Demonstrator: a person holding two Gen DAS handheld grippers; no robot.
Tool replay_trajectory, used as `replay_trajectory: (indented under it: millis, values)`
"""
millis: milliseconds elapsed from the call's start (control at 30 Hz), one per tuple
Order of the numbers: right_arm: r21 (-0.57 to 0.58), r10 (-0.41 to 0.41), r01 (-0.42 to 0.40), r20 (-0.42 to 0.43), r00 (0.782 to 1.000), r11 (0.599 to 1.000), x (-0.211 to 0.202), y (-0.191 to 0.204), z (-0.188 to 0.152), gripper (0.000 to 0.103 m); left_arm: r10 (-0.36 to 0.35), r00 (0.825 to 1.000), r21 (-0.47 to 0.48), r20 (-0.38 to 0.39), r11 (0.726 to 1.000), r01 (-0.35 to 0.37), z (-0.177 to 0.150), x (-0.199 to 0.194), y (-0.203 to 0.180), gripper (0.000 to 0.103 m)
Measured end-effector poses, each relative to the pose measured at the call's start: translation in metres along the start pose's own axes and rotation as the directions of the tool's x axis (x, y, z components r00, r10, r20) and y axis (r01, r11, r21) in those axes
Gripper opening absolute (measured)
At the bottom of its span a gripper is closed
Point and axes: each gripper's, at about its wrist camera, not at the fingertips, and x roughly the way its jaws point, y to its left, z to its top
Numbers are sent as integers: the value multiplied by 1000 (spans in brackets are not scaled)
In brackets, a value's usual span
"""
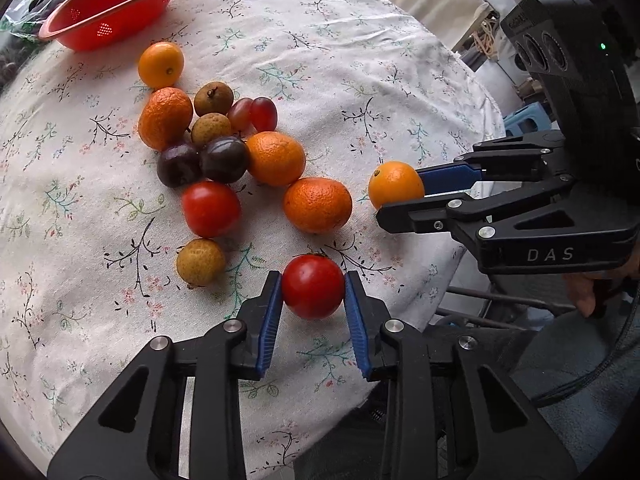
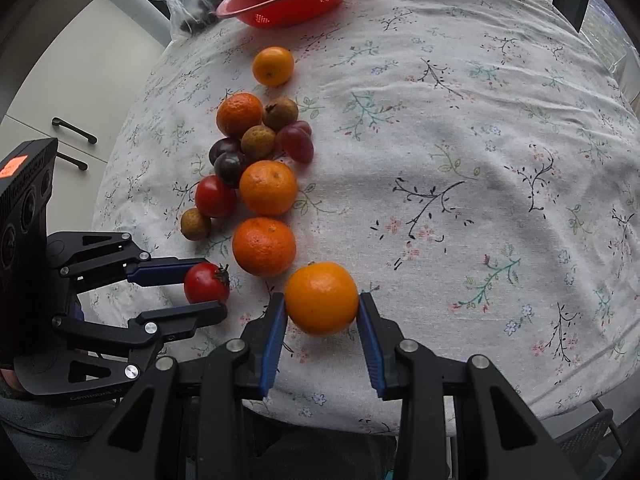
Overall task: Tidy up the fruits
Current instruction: 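Carry the tangerine and tomato in both tools over the red colander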
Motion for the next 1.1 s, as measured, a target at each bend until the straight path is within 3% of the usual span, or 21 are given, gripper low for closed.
replay_trajectory:
  millis: [133, 267, 400, 633, 900, 1100]
  values:
    - [9, 2, -2, 20, 1000, 1000, -9, -6, 14, 38, -8, 998, -52, 60, 999, 12, 5, -30, 8, 29]
    - [35, -9, 7, 63, 998, 999, -24, -19, 43, 38, 27, 991, -145, 135, 989, -7, 25, -60, 34, 29]
    - [61, -15, 8, 113, 994, 998, -40, -33, 86, 38, 92, 975, -202, 204, 978, -50, 64, -87, 67, 29]
    - [13, 3, -6, 195, 981, 1000, -56, -32, 172, 38, 199, 948, -272, 247, 954, -129, 138, -108, 133, 29]
    - [-96, 44, -22, 236, 971, 995, -41, 0, 264, 38, 263, 946, -309, 190, 931, -197, 214, -85, 194, 29]
    - [-192, 18, 18, 181, 983, 981, 0, 26, 307, 38, 286, 950, -285, 125, 928, -242, 255, -48, 219, 29]
